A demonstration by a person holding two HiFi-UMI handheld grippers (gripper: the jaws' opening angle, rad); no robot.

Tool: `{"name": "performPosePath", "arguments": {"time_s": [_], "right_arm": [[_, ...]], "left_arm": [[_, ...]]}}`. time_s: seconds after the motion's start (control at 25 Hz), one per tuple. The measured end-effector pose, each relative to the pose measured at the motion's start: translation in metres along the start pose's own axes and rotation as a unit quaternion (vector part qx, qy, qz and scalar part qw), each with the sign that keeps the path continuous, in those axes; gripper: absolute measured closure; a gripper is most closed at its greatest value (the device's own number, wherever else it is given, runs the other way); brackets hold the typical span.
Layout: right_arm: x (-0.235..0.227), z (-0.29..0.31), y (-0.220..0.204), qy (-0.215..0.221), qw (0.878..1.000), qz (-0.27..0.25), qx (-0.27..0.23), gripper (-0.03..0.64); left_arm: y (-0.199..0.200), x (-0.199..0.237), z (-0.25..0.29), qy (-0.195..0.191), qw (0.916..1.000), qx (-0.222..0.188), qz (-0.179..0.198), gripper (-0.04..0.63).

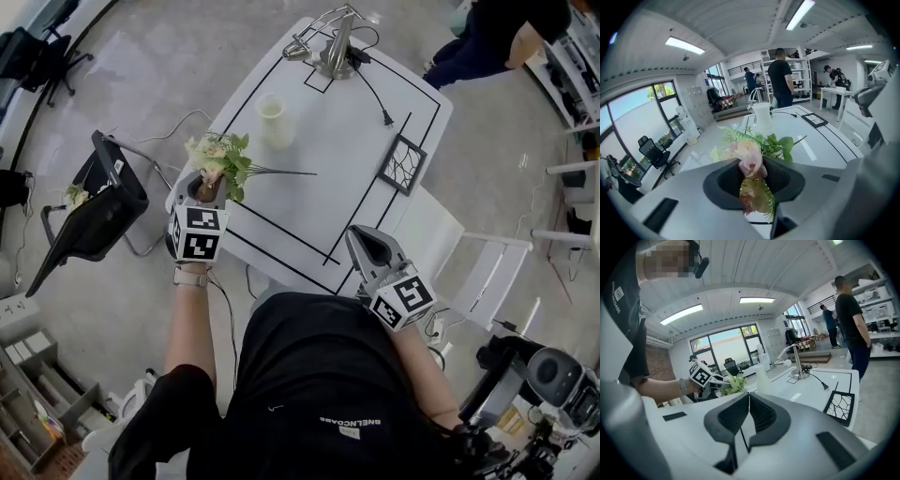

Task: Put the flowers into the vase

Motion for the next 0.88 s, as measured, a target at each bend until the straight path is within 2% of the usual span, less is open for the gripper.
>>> {"name": "performPosePath", "arguments": {"time_s": [0.2,0.36,0.6,0.88], "right_arm": [[0.000,0.001,0.002,0.014,1.000,0.005,-0.005,0.604],[0.002,0.001,0.003,0.025,1.000,0.005,-0.007,0.604],[0.014,0.016,0.019,0.056,0.998,-0.039,-0.002,0.604],[0.025,0.031,0.039,0.070,0.997,-0.032,-0.022,0.604]], "left_arm": [[0.025,0.032,-0.030,0.060,0.9971,-0.004,0.046,0.477],[0.047,0.052,-0.053,0.087,0.9917,0.003,0.094,0.480],[0.087,0.078,-0.084,0.134,0.9757,0.008,0.173,0.480],[0.142,0.104,-0.108,0.186,0.9559,-0.010,0.227,0.482]]}}
Point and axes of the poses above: the fingertips, and each gripper's own axes: z forward along the fingers, x to its left, y out of its top, the point moved 9 cm from there along -z, backward along the fingers, and after that the axes turned 12 degrees about z, right-handed, at the moved point
